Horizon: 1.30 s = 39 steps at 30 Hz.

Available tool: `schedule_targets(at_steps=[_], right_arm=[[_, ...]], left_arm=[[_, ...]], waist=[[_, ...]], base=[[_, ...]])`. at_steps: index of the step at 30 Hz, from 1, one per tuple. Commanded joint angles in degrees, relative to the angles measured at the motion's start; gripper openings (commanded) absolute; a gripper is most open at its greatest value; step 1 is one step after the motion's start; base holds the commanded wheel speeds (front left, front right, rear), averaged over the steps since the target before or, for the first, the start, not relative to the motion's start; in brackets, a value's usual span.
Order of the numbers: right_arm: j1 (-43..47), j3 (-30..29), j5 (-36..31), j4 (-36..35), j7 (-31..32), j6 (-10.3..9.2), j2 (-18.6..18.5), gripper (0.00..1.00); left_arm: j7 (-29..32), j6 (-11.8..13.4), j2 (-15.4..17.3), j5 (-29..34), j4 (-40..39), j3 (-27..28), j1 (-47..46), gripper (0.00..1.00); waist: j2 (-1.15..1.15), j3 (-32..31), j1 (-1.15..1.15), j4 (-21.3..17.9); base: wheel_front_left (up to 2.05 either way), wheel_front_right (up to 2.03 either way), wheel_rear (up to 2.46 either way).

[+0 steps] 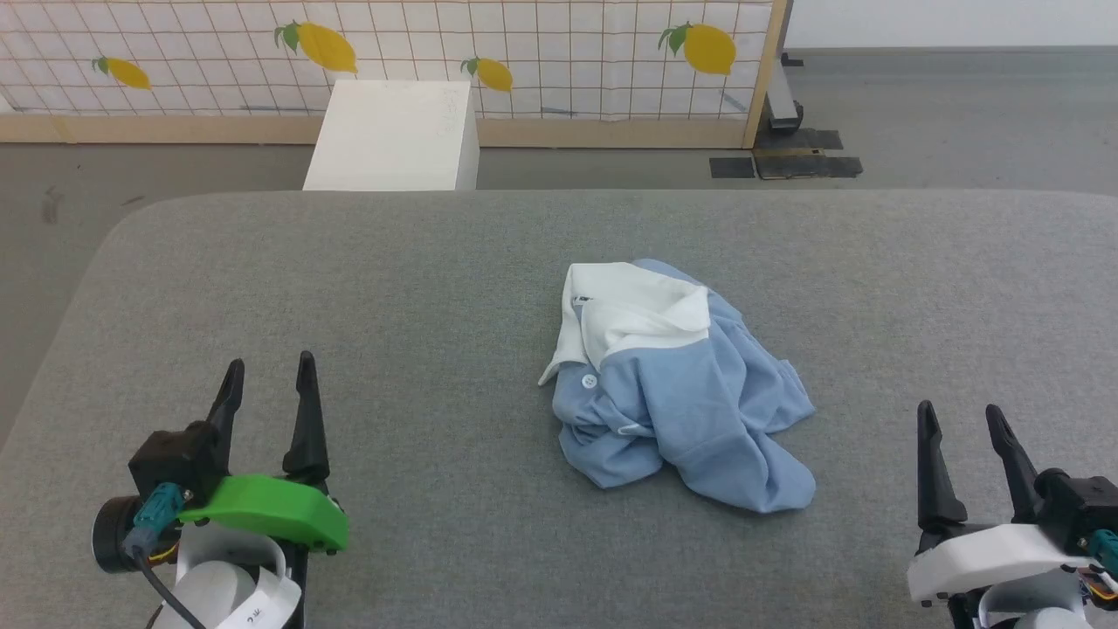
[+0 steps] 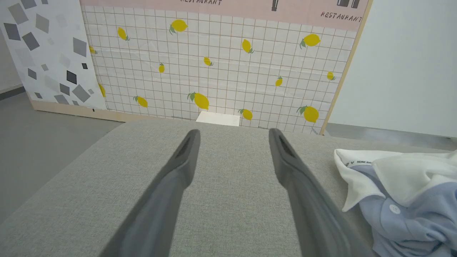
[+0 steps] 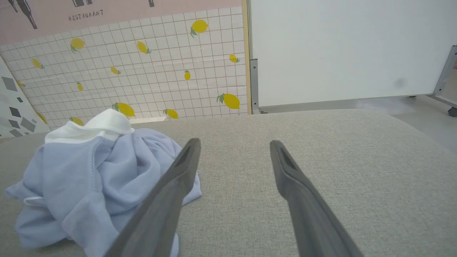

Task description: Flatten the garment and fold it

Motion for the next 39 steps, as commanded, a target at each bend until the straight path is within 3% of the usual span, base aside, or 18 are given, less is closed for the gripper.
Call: schedule_targets(at_steps=[1, 12, 18, 22, 25, 31, 39], right_arm=[[0.7, 0.1, 0.2, 0.1, -0.3, -0.09, 0.0, 1.00], [-1.4, 2.2, -1.3, 0.5, 1.5, -0.09, 0.0, 1.00], [-5.8, 10.8, -3.4, -0.2, 18.7, -0.09, -0.1, 1.00], [-8.9, 17.1, -1.8, -0.7, 34.0, -0.09, -2.8, 1.00], [-11.1, 18.6, -2.3, -0.7, 42.7, -0.09, -4.7, 1.00], [-13.4, 21.4, -2.7, 0.6, 53.1, -0.09, -6.6, 1.00], [-14.4, 25.9, -1.4, 3.3, 57.0, -0.09, -8.4, 1.00]], left_arm=[[-0.3, -0.4, -0.5, 0.8, -0.3, 0.4, 0.9, 1.00], [-0.3, -1.9, -2.2, 2.8, 0.5, 2.1, 1.0, 1.00], [-0.3, -2.4, -3.1, 3.3, 0.7, 2.8, 1.0, 1.00], [-0.3, -2.9, -3.7, 3.5, 1.0, 3.0, 0.5, 1.00], [-0.3, -3.4, -4.2, 3.7, 1.1, 3.1, -0.1, 1.00], [-0.3, -4.2, -5.4, 4.0, 1.2, 3.5, -1.2, 1.00], [-0.3, -5.4, -6.5, 5.0, 1.5, 4.4, -2.8, 1.00]], waist=[[0.00, 0.0, 0.00, 0.0], [0.00, 0.3, 0.00, 0.3], [0.00, 0.8, 0.00, 0.0], [0.00, 1.7, 0.00, 0.3], [0.00, 2.8, 0.00, 1.0], [0.00, 5.4, 0.00, 2.7], [0.00, 8.1, 0.00, 4.3]], base=[[0.00, 0.00, 0.00], [0.00, 0.00, 0.00], [0.00, 0.00, 0.00], [0.00, 0.00, 0.00], [0.00, 0.00, 0.00], [0.00, 0.00, 0.00], [0.00, 0.00, 0.00]])
